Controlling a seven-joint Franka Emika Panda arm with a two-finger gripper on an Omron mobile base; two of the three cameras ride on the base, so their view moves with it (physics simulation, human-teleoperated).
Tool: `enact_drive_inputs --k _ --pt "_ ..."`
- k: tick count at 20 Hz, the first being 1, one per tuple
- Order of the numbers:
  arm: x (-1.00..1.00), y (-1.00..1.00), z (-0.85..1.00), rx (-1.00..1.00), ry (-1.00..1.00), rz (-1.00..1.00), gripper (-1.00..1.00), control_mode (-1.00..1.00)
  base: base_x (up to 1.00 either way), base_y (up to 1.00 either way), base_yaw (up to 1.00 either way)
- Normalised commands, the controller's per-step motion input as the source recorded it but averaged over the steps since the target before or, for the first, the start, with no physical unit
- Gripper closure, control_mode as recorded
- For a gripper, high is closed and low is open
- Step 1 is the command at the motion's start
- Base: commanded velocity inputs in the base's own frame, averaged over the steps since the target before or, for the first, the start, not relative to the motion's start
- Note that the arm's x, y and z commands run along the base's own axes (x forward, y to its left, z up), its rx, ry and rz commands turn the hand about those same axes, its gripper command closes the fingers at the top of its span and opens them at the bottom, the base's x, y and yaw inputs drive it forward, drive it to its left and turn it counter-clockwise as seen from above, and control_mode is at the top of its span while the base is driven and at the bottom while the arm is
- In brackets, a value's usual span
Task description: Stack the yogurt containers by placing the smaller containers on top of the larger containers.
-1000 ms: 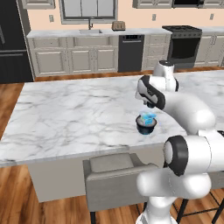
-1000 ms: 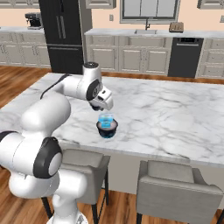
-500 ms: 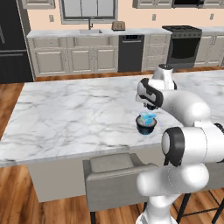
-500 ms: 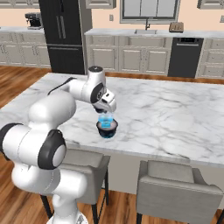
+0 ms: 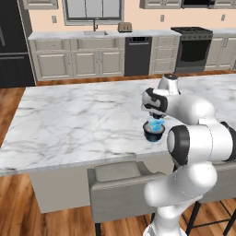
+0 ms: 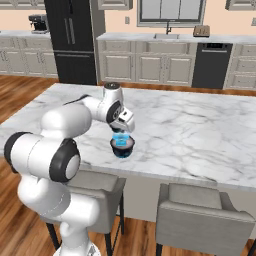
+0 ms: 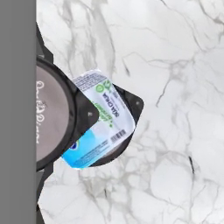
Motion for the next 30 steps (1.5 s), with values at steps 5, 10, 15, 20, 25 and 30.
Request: enact_drive_inputs --k 5,10,15,20,25,30 --pt "0.06 -0.18 -0.25 0.0 0.0 0.0 1.0 -1.0 0.0 0.0 0.0" --pt "0.06 -0.08 -0.22 0.0 0.0 0.0 1.0 -1.0 0.0 0.0 0.0" --pt "0.13 0.0 -0.13 0.0 0.02 0.0 1.0 -1.0 0.0 0.0 0.0" --pt "0.14 0.0 -0.1 0.0 0.04 0.0 1.0 -1.0 0.0 0.0 0.0" --pt "0.13 0.0 -0.12 0.0 0.05 0.0 1.0 -1.0 0.0 0.0 0.0" --pt "0.05 0.0 -0.04 -0.02 0.05 0.0 -1.0 -1.0 0.0 0.0 0.0"
